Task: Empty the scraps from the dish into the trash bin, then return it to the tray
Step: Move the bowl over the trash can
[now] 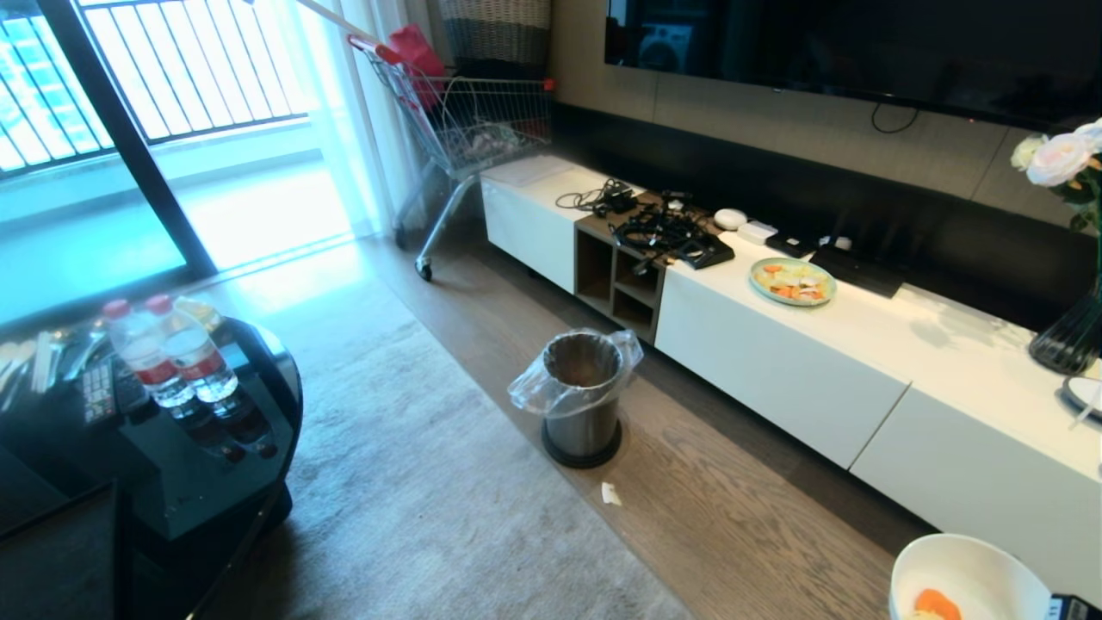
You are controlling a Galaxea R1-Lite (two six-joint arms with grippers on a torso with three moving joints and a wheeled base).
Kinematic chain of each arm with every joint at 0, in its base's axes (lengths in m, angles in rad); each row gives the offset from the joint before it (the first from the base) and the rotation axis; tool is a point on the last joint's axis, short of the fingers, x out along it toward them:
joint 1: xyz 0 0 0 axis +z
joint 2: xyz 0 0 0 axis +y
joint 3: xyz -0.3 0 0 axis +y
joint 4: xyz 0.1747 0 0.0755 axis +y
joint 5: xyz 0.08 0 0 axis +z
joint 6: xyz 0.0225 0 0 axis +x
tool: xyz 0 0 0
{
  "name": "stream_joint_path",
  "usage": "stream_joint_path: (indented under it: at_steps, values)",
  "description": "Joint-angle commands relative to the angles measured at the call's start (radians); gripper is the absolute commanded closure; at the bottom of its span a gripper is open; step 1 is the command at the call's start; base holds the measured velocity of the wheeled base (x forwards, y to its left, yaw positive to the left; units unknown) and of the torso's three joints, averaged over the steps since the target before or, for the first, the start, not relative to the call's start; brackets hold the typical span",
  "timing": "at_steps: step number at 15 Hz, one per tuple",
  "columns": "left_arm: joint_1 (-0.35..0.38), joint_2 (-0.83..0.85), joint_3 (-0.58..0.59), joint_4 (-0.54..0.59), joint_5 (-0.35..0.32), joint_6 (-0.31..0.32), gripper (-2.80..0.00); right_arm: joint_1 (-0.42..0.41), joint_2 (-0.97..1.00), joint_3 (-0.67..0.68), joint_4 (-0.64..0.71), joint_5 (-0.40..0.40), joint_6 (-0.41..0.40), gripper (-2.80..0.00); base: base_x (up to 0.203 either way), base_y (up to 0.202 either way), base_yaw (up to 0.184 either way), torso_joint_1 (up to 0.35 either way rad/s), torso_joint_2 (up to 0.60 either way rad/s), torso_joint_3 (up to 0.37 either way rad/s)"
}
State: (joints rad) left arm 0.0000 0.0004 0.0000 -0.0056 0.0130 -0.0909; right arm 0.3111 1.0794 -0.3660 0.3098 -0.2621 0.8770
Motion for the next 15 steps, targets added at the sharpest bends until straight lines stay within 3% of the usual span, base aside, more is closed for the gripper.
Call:
stream_joint_path:
  at_steps: [1,15]
  values:
    - [0.000,0.000,0.000,-0.001,0.001,-0.001,0.00,0.000,-0.006,0.011,-0.001,0.000,0.005,0.00,0.000,0.000,0.000,0.000,0.00,0.000]
    - [0.000,0.000,0.000,-0.001,0.001,-0.001,0.00,-0.001,0.004,0.009,-0.009,-0.002,0.005,0.00,0.000,0.000,0.000,0.000,0.00,0.000]
